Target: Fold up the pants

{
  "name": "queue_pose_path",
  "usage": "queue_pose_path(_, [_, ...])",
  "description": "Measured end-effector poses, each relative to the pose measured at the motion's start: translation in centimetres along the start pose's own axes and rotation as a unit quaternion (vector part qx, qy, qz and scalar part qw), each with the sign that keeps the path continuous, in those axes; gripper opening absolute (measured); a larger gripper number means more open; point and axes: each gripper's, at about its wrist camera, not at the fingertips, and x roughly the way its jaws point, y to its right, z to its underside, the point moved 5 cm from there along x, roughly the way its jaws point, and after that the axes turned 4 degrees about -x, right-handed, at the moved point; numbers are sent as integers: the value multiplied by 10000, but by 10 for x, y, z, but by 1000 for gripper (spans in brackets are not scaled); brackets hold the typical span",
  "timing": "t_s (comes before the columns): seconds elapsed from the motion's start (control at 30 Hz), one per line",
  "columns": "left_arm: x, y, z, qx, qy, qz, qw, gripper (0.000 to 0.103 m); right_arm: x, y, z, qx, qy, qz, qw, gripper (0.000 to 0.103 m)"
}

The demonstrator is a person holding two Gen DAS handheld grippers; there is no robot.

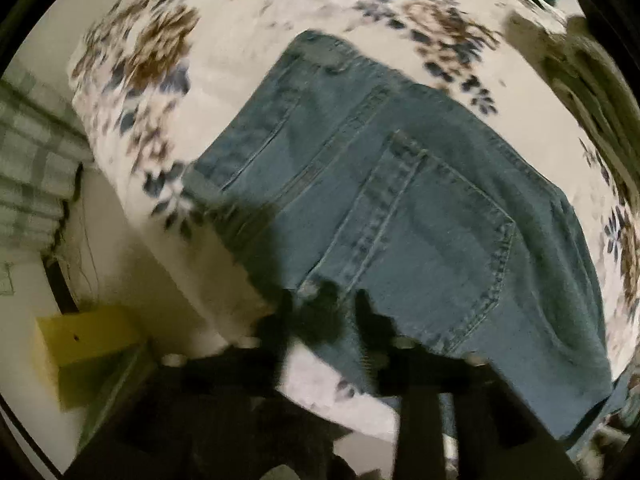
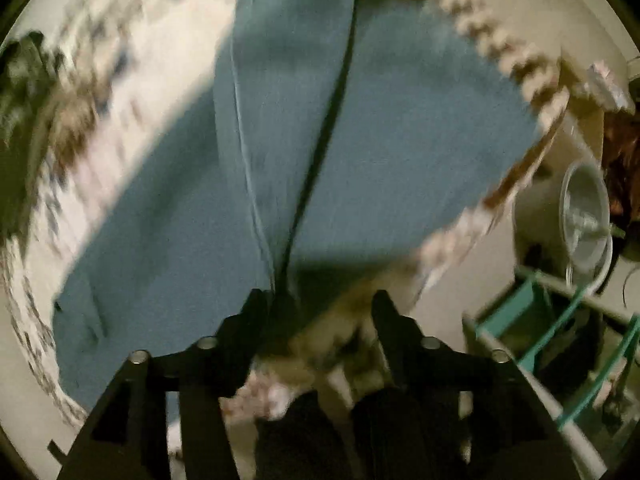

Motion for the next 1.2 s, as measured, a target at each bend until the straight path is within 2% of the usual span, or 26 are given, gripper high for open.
queue_pose_path(0.07, [4, 14, 0, 85, -38, -39, 9999, 45, -4, 2, -30, -138, 363, 144, 9991, 75])
queue_pose_path(0.13, [9, 22, 2, 178, -68, -75, 9998, 52, -1, -2, -58, -191, 552, 248, 9980, 79])
queue_pose_path(0.2, [12, 26, 12, 294, -51, -138, 9995, 53, 7, -9, -89, -337, 760, 420, 9957, 84])
queue_pose_path(0.27, [16, 38, 18, 437, -68, -208, 9988, 53, 14, -22, -115, -520, 892, 634, 9926, 85])
queue_pose_path(0.37, [20, 41, 30, 547, -161, -283, 9980, 53, 32, -30, -132, -831, 644, 970, 9897, 85])
queue_pose_path(0.43, [21, 45, 34, 590, -212, -308, 9976, 53, 29, -16, -129, -689, 649, 987, 9906, 70])
queue_pose_path(0.5, [19, 49, 38, 640, -226, -314, 9972, 53, 11, 12, -121, -366, 843, 1068, 9900, 28])
queue_pose_path(0.53, [20, 50, 39, 660, -253, -327, 9970, 53, 1, 30, -114, -150, 898, 1119, 9895, 26])
queue_pose_path(0.6, [22, 47, 36, 671, -296, -340, 9967, 53, -11, 76, -96, 387, 842, 1000, 9907, 26])
queue_pose_path(0.67, [26, 49, 39, 703, -317, -362, 9964, 53, -11, 121, -79, 923, 525, 884, 9904, 26])
queue_pose_path(0.73, [27, 50, 41, 729, -341, -375, 9961, 53, -6, 156, -67, 1484, 289, 214, 9883, 32])
queue_pose_path(0.77, [27, 50, 41, 741, -346, -382, 9959, 53, -4, 169, -62, 1720, 235, -106, 9848, 38])
queue_pose_path(0.87, [29, 51, 42, 797, -354, -419, 9953, 53, -13, 194, -56, 2126, 522, -764, 9727, 52])
queue_pose_path(0.9, [30, 52, 43, 815, -361, -427, 9951, 53, -16, 199, -58, 2201, 637, -861, 9696, 56])
queue_pose_path(1.03, [33, 56, 44, 857, -378, -423, 9947, 53, -6, 207, -72, 2569, 598, -975, 9596, 56])
queue_pose_path(1.07, [33, 58, 44, 879, -366, -429, 9945, 53, -1, 212, -77, 2669, 601, -1027, 9563, 54])
queue_pose_path(1.1, [31, 59, 43, 892, -355, -419, 9945, 53, 1, 211, -74, 2672, 675, -1023, 9558, 29])
queue_pose_path(1.13, [30, 60, 42, 913, -337, -395, 9945, 53, -1, 209, -75, 2553, 692, -769, 9613, 21])
queue_pose_path(1.17, [30, 61, 41, 945, -327, -402, 9942, 53, -4, 202, -75, 2373, 760, -560, 9668, 19])
queue_pose_path(1.2, [29, 61, 39, 961, -328, -409, 9940, 53, -11, 196, -75, 2212, 909, -400, 9702, 11])
